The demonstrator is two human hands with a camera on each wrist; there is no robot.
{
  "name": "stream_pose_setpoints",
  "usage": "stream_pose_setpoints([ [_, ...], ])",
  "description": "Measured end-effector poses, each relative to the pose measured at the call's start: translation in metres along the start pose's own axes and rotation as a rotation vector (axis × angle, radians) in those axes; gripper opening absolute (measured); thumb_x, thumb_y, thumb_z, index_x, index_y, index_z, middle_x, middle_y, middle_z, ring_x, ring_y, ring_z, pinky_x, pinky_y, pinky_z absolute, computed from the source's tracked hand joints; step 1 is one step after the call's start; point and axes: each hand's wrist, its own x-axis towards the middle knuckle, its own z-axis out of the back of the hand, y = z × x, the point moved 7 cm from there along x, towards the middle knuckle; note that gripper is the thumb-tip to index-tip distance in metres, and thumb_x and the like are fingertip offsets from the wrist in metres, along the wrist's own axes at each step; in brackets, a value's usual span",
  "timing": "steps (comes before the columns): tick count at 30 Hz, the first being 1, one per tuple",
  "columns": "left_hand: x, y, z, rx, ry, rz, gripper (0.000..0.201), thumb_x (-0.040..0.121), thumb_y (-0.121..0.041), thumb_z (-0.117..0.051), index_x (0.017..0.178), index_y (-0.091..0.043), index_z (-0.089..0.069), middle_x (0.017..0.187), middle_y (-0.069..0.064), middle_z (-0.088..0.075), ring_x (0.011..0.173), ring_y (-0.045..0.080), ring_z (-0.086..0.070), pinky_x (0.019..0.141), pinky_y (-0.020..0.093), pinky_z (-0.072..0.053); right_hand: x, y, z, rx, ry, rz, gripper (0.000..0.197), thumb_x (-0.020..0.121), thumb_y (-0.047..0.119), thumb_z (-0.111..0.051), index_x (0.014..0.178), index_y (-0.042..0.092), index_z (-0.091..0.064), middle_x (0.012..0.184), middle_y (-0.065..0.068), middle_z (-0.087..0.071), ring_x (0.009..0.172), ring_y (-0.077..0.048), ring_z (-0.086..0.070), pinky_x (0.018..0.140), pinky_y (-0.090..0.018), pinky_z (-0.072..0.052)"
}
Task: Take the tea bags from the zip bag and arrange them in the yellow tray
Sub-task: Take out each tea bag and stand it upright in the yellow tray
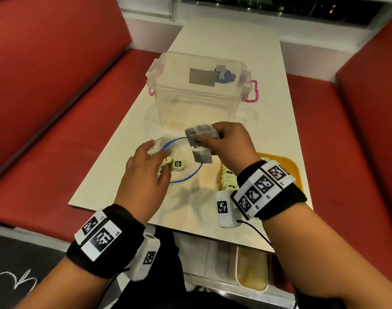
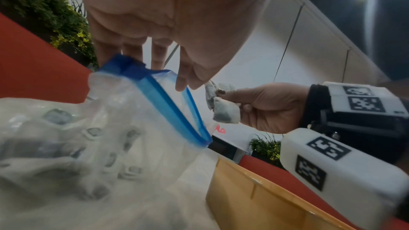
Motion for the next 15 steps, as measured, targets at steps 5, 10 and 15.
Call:
stream_pose_setpoints([
  [5, 0.006, -0.036, 0.012, -0.115, -0.147, -0.160, 0.037, 0.096, -0.034, -0.040, 0.122, -0.017, -0.061, 0.131, 0.003, -0.047, 0.119, 0.024, -0.046, 0.101, 0.027, -0.035, -0.003, -0.004, 0.024, 0.281, 0.017, -0.074, 0.014, 0.078, 0.004, -0.075, 0.086, -0.005, -0.068, 0.084, -0.025, -0.069, 0.075, -0.029, -0.067, 0.075, -0.050, -0.059],
  [10, 0.025, -0.071, -0.033, -0.840, 0.219, 0.120, 0.031, 0.098, -0.041, -0.048, 0.123, -0.023, -0.051, 0.121, -0.001, -0.058, 0.096, 0.012, -0.066, 0.083, 0.034, -0.053, -0.014, -0.005, 0.042, 0.254, 0.020, -0.072, 0.012, 0.078, 0.007, -0.075, 0.082, -0.003, -0.069, 0.082, -0.027, -0.068, 0.074, -0.033, -0.067, 0.076, -0.057, -0.056],
  [15, 0.017, -0.107, -0.082, -1.394, 0.587, 0.476, 0.056, 0.093, -0.059, -0.040, 0.129, -0.018, -0.053, 0.118, 0.005, -0.066, 0.093, 0.023, -0.069, 0.073, 0.040, -0.058, -0.028, -0.012, 0.059, -0.100, 0.080, -0.041, 0.022, 0.075, 0.021, -0.077, 0.076, 0.001, -0.069, 0.073, -0.021, -0.068, 0.066, -0.035, -0.066, 0.063, -0.052, -0.057],
])
